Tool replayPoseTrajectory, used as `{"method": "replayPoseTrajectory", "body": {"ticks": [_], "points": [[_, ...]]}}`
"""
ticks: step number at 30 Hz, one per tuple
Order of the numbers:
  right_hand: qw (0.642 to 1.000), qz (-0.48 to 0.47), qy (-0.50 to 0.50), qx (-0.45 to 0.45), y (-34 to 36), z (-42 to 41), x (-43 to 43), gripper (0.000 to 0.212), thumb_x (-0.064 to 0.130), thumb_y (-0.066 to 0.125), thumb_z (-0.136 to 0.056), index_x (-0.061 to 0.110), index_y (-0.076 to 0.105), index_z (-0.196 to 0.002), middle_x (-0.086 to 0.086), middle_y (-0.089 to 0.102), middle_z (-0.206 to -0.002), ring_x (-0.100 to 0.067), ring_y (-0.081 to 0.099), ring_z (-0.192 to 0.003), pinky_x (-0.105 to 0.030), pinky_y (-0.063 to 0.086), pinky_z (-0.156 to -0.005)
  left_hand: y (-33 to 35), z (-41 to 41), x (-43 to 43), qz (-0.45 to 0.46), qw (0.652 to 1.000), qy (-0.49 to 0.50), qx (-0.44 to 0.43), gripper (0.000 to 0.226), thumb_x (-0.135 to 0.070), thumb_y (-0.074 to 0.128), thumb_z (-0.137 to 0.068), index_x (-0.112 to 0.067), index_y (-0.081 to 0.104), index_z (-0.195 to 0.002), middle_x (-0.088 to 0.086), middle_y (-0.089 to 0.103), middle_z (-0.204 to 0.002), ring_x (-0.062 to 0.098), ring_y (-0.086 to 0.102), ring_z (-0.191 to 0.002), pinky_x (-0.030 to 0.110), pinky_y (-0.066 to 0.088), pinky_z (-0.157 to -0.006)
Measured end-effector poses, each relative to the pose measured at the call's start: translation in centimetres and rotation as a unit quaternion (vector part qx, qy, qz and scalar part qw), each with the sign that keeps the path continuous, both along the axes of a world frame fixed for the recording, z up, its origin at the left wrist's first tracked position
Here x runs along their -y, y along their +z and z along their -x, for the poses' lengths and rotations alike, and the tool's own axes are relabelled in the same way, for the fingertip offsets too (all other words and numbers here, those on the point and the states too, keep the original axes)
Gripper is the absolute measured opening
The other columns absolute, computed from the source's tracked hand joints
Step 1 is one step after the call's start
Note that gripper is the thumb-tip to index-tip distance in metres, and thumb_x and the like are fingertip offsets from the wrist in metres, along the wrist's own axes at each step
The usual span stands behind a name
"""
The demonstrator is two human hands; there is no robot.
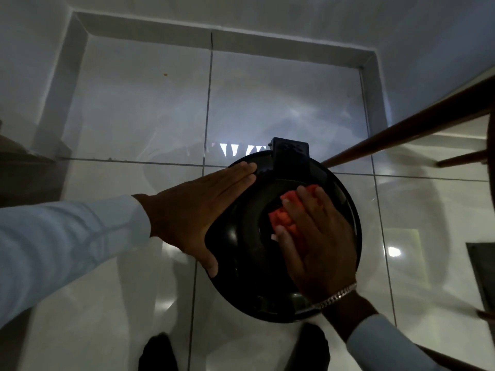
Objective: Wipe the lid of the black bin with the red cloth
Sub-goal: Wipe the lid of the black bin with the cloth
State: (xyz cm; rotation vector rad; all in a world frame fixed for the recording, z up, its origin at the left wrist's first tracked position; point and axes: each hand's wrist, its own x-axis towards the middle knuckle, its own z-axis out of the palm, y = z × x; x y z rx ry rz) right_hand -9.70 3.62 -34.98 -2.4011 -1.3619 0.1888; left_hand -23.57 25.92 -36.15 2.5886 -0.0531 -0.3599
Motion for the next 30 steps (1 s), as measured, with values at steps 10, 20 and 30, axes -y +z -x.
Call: {"method": "replayPoseTrajectory", "body": {"ticks": [10,20,30], "points": [[1.0,0.014,0.023,-0.004,0.0,-0.3,0.5,0.054,0.048,0.051,-0.089,0.022,0.052,-0.137,-0.002,0.046,-0.15,-0.024,0.03,-0.147,-0.054,0.042,-0.106,2.4,-7.3,-0.2,-0.051,0.995,-0.053,0.066,0.07,-0.037,0.039,-0.101,-0.005,0.008,-0.154,0.013,-0.001,-0.165,0.023,-0.003,-0.154,0.04,0.005,-0.127],[0.993,0.039,0.114,0.011,0.2,3.6,1.0,0.051,0.053,0.035,-0.095,0.033,0.04,-0.142,0.001,0.034,-0.158,-0.026,0.022,-0.15,-0.047,0.022,-0.117,0.3,-10.0,0.0,-0.029,0.996,-0.05,0.072,0.062,-0.035,0.032,-0.103,-0.006,0.012,-0.154,0.013,0.008,-0.166,0.026,0.002,-0.154,0.045,0.008,-0.126],[0.999,0.021,0.013,0.034,0.6,7.8,-0.5,0.038,0.042,0.053,-0.092,0.025,0.062,-0.126,-0.003,0.055,-0.142,-0.028,0.044,-0.139,-0.043,0.038,-0.109,-0.7,-10.0,-0.2,-0.029,0.994,-0.055,0.085,0.063,-0.037,0.028,-0.102,-0.008,0.01,-0.155,0.01,0.005,-0.166,0.023,0.0,-0.154,0.047,0.009,-0.125]]}}
